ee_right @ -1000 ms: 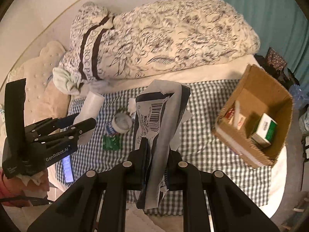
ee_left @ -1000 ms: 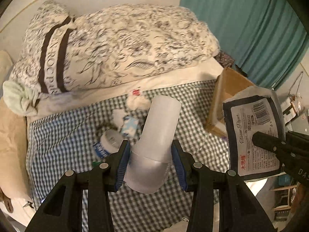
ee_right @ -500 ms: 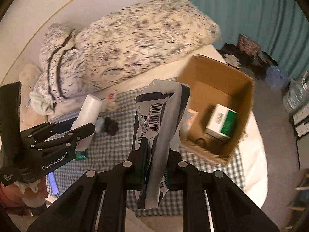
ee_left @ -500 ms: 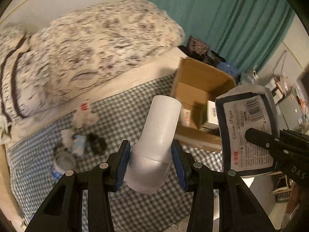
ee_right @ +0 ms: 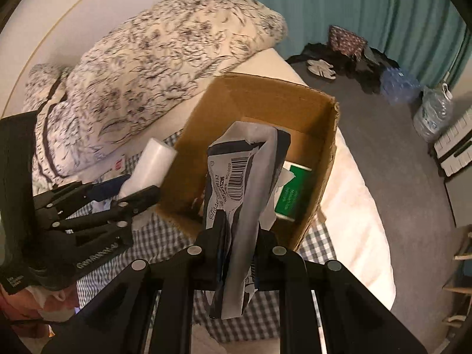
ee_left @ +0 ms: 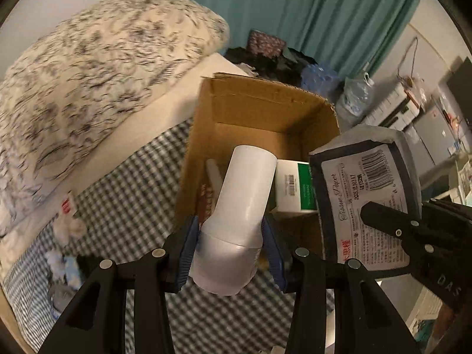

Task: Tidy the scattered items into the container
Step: 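Open the left tool and right tool to drop bottle and pouch in the box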

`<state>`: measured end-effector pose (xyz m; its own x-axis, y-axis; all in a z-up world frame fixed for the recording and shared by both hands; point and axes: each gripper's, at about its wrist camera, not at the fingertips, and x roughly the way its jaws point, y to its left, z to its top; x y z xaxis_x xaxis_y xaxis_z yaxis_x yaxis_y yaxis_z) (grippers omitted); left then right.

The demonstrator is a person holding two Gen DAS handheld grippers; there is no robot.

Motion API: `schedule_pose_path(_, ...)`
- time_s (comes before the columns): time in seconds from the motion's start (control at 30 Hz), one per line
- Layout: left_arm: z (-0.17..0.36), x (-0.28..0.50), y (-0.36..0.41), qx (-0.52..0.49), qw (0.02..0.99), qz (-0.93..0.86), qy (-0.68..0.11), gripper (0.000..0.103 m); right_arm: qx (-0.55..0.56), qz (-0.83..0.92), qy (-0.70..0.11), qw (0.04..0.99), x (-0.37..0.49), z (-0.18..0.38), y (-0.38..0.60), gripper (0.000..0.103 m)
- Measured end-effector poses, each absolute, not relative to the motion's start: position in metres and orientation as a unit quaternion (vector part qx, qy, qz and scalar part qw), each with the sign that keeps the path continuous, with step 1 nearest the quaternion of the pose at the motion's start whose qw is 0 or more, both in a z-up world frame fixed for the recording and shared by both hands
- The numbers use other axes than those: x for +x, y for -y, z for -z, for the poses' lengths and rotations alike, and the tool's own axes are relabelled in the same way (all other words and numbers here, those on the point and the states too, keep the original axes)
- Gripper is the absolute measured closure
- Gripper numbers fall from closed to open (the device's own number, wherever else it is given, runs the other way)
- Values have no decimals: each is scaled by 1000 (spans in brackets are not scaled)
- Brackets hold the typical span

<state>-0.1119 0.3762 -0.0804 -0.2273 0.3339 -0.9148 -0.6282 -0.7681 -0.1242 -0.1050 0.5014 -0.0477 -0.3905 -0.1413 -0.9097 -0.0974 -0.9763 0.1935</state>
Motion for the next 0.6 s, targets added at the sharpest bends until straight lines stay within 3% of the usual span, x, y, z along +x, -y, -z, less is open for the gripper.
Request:
schedule_pose_path(0.07,88,-117,-388,-540,316,-767,-143,59,554,825,107,4,-112,52,-505,89)
schedule_pose_path(0.13,92,-120,-396,-541,323,-762,-150,55,555,824,110,3,-117,55,-507,81)
schedule_pose_path(0.2,96,-120,-403,-541,335,-754,-166,32,554,825,114,-7,-119,56,-510,45)
schedule_pose_path(0.23,98,-120,-405,-538,335,-752,-183,16,551,826,117,-14,-119,56,-512,41)
schedule_pose_path(0.33,98,-117,-402,-523,329,-759,-204,15,546,828,127,-22,-121,56,-518,41)
schedule_pose_path(0.6,84,-124,-357,-535,290,-776,-166,14,545,830,115,-21,-116,48,-509,41)
